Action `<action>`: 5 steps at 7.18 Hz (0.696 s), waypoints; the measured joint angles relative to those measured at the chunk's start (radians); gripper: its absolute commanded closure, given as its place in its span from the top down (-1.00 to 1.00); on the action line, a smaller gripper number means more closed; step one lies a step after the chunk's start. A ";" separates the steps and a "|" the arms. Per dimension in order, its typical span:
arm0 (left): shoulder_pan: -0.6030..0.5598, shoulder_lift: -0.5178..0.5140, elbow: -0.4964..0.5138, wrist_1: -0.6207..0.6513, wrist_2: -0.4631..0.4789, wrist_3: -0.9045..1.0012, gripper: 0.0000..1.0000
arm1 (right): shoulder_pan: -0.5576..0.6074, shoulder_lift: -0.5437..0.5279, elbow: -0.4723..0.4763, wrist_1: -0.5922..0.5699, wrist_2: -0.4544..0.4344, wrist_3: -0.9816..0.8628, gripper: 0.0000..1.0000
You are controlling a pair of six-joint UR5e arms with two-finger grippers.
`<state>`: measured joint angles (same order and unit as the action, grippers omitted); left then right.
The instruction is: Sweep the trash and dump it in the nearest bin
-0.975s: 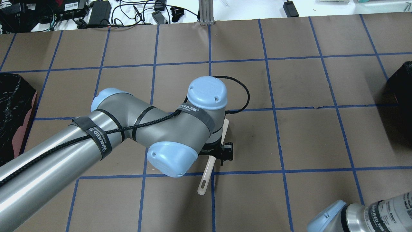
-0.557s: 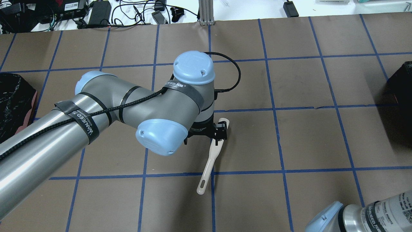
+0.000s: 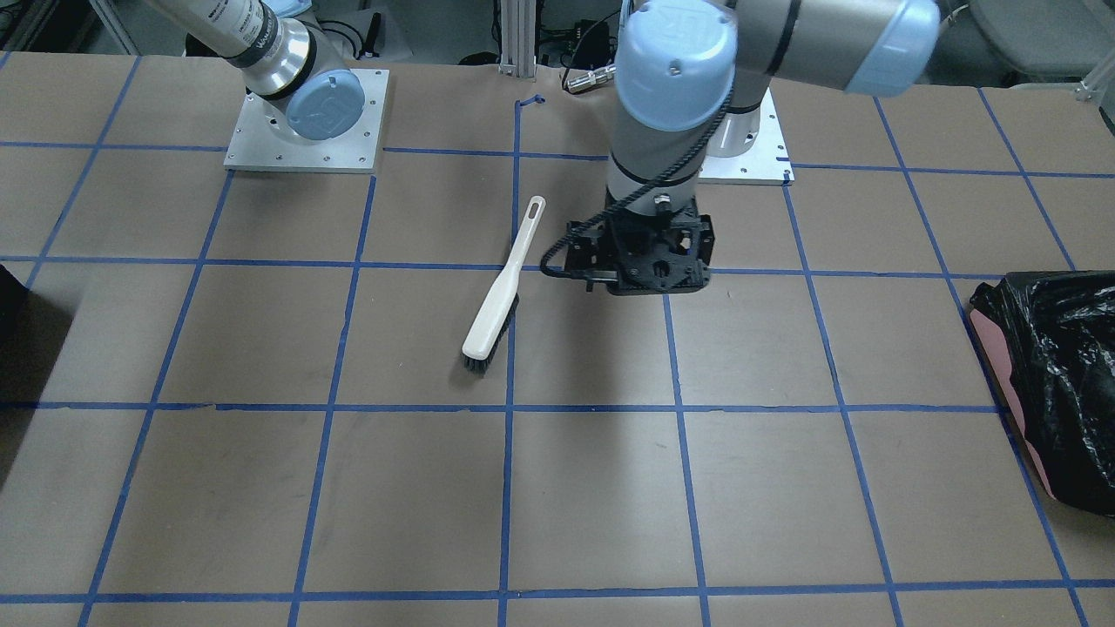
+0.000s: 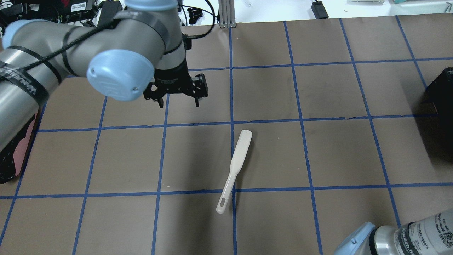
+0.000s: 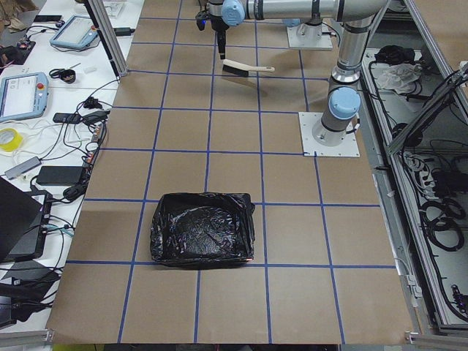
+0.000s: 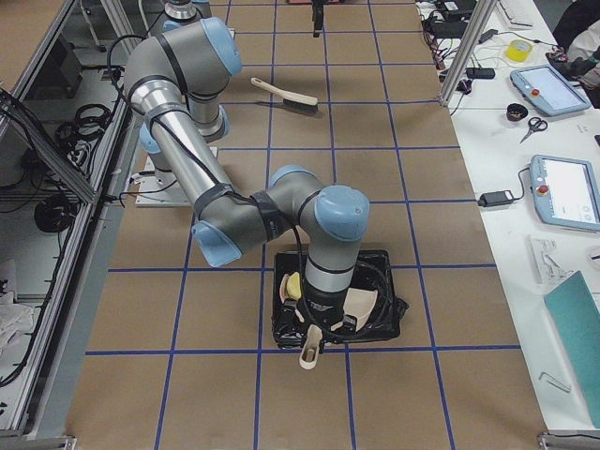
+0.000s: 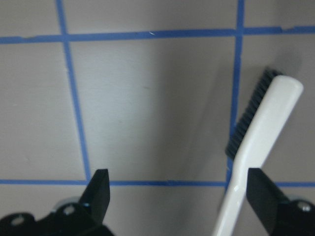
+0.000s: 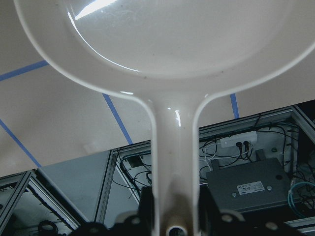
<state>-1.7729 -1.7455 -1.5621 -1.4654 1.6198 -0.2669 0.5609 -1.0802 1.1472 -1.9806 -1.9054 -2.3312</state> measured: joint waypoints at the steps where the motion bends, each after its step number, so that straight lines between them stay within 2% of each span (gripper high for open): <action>1: 0.036 0.011 0.020 -0.009 0.005 0.011 1.00 | 0.000 -0.003 0.006 -0.009 -0.010 0.000 -1.00; 3: 0.086 0.038 0.030 -0.014 0.084 0.147 1.00 | 0.001 -0.011 0.018 -0.065 -0.043 0.023 -1.00; 5: 0.126 0.053 0.025 -0.016 0.103 0.241 1.00 | 0.007 -0.026 0.024 -0.098 -0.087 0.059 -1.00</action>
<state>-1.6470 -1.6922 -1.5367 -1.4811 1.7226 -0.0262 0.5684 -1.1066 1.1711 -2.0784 -1.9928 -2.2720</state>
